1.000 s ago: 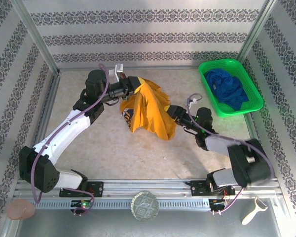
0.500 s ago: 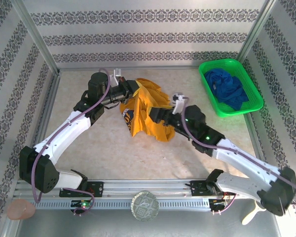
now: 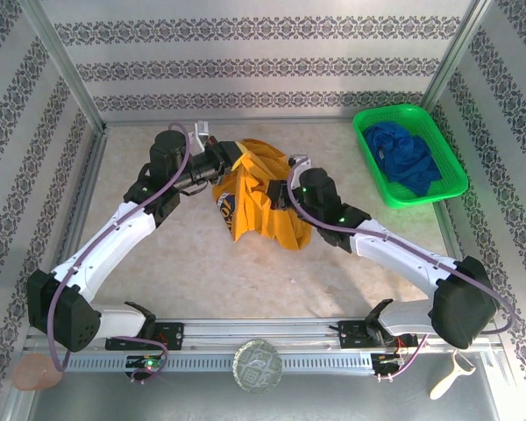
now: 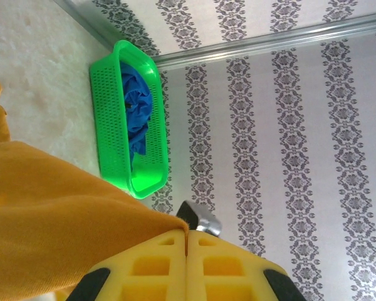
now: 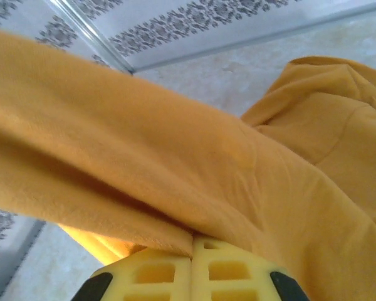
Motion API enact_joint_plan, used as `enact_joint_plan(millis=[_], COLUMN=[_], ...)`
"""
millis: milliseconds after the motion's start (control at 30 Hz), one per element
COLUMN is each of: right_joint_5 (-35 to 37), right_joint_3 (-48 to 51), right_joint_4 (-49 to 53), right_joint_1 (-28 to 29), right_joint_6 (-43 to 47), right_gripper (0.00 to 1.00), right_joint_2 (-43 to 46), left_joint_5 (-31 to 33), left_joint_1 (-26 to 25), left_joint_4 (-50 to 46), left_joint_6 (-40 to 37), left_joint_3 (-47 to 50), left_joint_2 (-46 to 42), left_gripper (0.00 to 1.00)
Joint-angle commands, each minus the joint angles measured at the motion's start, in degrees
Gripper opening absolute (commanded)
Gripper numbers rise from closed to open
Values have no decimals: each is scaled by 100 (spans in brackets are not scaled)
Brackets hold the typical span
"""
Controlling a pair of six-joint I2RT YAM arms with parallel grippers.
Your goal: Fold the inside-out t-shirt
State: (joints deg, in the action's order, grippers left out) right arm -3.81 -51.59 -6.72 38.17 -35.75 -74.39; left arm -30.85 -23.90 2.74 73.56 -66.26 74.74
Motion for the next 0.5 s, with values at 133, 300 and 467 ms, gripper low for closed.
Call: enact_joint_plan(millis=[133,300,467], right_joint_5=[-3598,-4786,-4910], right_joint_3=[288,294,410], right_joint_4=[-1687,-3218,-4356], right_joint_1=[-681,-821,-944], right_joint_6=[-364,-1403,-2133], right_gripper=[0,0,0], right_joint_2=[449,263,-199], left_joint_5=[232,58,-107], left_joint_1=[350,543,555], left_joint_4=[90,535,944], left_joint_6=[-192,-243,-252], left_joint_3=[163,333,474], left_joint_2=[303,731,848], left_gripper=[0,0,2])
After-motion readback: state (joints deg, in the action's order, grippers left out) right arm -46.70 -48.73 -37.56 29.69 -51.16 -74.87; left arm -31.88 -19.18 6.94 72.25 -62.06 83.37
